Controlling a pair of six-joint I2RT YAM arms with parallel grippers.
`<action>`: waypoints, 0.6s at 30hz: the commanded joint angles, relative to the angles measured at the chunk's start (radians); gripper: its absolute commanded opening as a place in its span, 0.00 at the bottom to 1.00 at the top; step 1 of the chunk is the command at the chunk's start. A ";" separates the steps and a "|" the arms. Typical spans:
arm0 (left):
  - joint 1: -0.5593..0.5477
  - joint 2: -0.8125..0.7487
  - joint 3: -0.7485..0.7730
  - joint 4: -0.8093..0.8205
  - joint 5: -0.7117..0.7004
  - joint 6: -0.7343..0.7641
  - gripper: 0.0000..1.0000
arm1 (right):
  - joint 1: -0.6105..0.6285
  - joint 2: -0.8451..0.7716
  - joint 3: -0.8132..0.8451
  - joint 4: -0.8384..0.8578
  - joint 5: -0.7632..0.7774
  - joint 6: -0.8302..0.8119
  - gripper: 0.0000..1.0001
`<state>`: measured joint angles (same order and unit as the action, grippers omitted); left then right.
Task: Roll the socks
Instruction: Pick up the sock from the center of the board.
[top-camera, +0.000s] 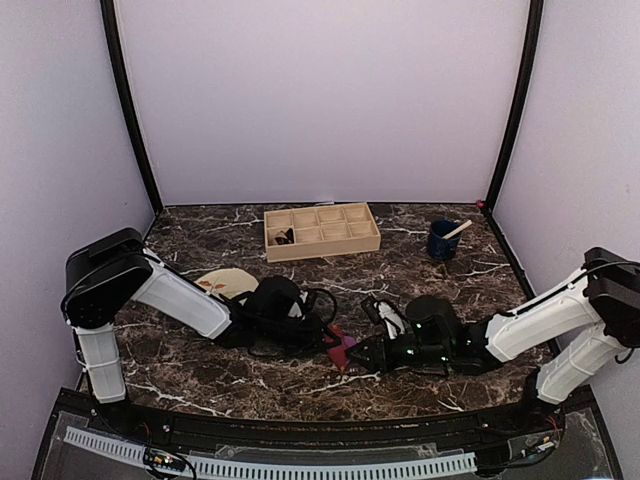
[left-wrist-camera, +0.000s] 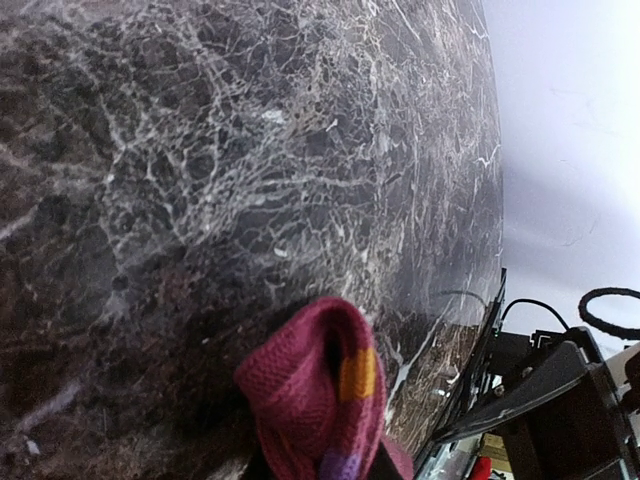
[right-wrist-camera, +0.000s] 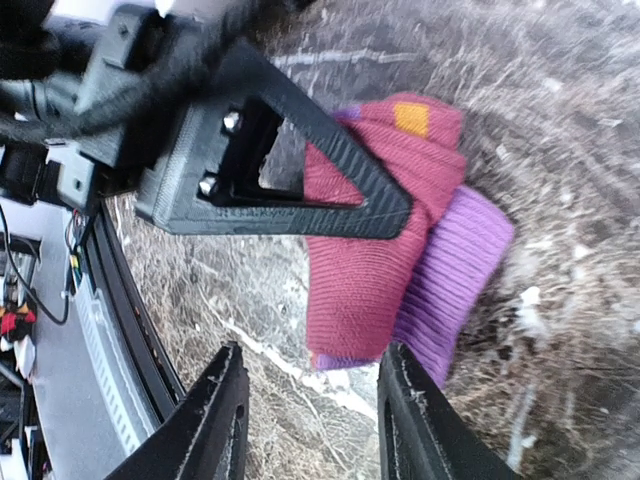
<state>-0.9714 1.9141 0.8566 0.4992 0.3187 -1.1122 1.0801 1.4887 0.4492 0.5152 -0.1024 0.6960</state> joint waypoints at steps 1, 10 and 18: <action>0.003 -0.058 0.032 -0.101 -0.044 0.088 0.00 | 0.009 -0.063 -0.035 -0.041 0.102 -0.006 0.41; -0.009 -0.127 0.111 -0.244 -0.151 0.279 0.00 | 0.007 -0.058 -0.028 -0.089 0.188 0.016 0.20; -0.007 -0.191 0.202 -0.285 -0.307 0.529 0.00 | -0.013 -0.034 -0.003 -0.087 0.240 0.003 0.10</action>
<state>-0.9749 1.7874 0.9958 0.2573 0.1226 -0.7609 1.0786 1.4353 0.4248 0.4099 0.0872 0.7090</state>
